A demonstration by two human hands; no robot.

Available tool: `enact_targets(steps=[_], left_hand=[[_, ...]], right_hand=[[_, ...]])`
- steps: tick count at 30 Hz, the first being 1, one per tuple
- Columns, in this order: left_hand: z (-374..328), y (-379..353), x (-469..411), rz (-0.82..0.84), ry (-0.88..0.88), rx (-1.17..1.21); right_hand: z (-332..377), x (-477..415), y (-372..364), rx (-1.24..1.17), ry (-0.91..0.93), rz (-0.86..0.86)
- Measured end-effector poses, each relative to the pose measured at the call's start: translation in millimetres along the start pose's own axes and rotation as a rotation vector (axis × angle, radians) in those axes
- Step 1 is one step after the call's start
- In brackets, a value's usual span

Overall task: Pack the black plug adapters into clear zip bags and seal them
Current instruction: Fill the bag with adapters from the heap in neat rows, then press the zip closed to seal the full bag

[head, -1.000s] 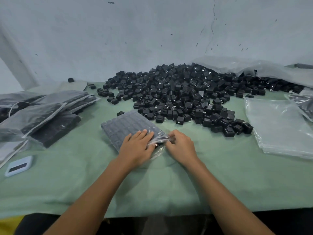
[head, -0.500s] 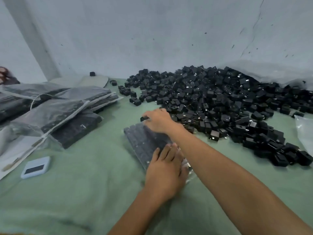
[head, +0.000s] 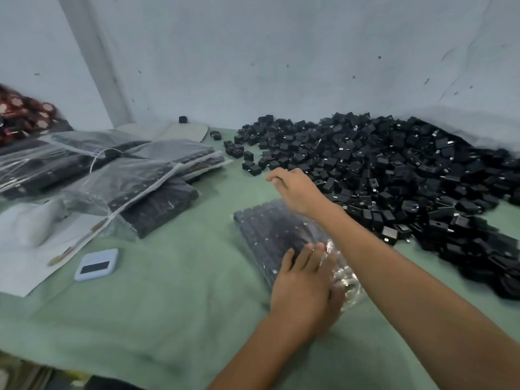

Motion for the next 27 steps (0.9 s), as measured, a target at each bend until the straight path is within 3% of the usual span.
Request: enact_targets(steps=[7, 12, 18, 27], left_hand=[[2.3, 29.5, 9.1, -0.099, -0.089, 0.231], [-4.4, 41.9, 28.0, -0.201, -0.074, 0.019], [-23.0, 57.5, 30.4, -0.25, -0.022, 0.036], [-24.1, 71.7, 34.5, -0.235, -0.017, 0.005]], right_hand=[[-49.3, 197.0, 67.4, -0.36, -0.067, -0.179], [-78.4, 295.0, 41.3, -0.45, -0.256, -0.161], [-61.6, 290.0, 10.2, -0.418, -0.351, -0.322], [-31.4, 271.3, -4.8, -0.544, -0.254, -0.558]])
Point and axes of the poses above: each hand's wrist, its own x-axis away from the middle knuckle, its own y-axis out of the back of the hand, z = x × y, the point moved 5 cm from there along -x, towards the middle knuckle, and after that the axes turned 10 degrees about -y, right-handed, at the moved point
